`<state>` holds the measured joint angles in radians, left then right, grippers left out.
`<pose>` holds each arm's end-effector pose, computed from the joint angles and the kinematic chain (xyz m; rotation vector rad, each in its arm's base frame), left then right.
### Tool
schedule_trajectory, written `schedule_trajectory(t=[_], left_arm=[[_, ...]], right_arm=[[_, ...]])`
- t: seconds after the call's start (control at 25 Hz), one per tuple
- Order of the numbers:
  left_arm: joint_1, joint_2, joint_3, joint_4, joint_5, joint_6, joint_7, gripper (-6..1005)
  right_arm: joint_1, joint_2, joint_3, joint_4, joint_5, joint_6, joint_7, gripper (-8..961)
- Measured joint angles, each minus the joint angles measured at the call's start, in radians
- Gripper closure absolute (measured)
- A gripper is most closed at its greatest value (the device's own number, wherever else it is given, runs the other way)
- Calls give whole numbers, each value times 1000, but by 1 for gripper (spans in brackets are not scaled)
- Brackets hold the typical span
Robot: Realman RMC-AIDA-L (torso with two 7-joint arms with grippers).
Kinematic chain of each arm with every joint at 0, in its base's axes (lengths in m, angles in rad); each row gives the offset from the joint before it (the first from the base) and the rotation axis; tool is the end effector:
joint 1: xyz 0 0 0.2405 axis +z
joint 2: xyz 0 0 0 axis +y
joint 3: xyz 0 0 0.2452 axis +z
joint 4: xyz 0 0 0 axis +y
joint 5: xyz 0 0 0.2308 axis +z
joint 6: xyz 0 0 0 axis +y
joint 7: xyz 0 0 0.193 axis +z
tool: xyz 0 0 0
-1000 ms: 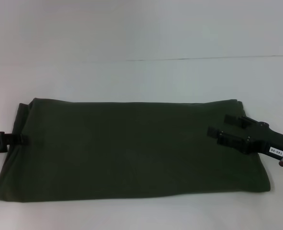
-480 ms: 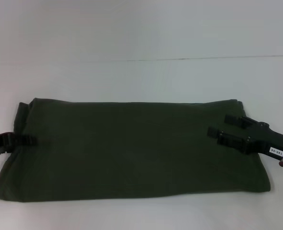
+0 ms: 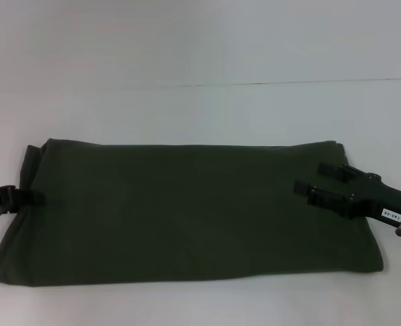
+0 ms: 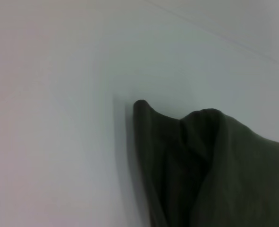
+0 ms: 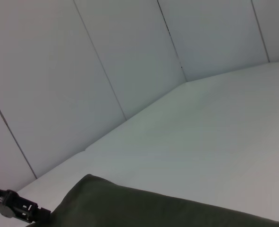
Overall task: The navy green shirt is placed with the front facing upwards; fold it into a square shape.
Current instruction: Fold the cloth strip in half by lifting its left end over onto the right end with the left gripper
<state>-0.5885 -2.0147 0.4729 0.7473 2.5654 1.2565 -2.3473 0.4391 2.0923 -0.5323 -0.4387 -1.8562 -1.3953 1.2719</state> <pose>-0.3626 0.3953 0.0256 -1.9498 -1.7115 -0.2310 0.3007 0.3507 -0.0448 -2.3370 0.9177 0.8615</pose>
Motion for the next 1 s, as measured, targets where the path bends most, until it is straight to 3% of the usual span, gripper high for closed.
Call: schedule_trajectory(t=[0.04, 0.24, 0.68, 1.0], left_arm=[[0, 0, 1, 1, 2, 0, 1, 238], [0, -1, 15, 2, 3, 0, 3, 494], [-3, -3, 28, 4, 1, 0, 5, 901], [5, -3, 26, 38, -5, 3, 6, 918]], right_arm=[[0, 0, 0, 0, 0, 0, 1, 29], [-2, -1, 0, 0, 0, -1, 7, 28], [-4, -2, 0, 0, 1, -4, 8, 28], [-5, -2, 0, 0, 2, -4, 8, 28]])
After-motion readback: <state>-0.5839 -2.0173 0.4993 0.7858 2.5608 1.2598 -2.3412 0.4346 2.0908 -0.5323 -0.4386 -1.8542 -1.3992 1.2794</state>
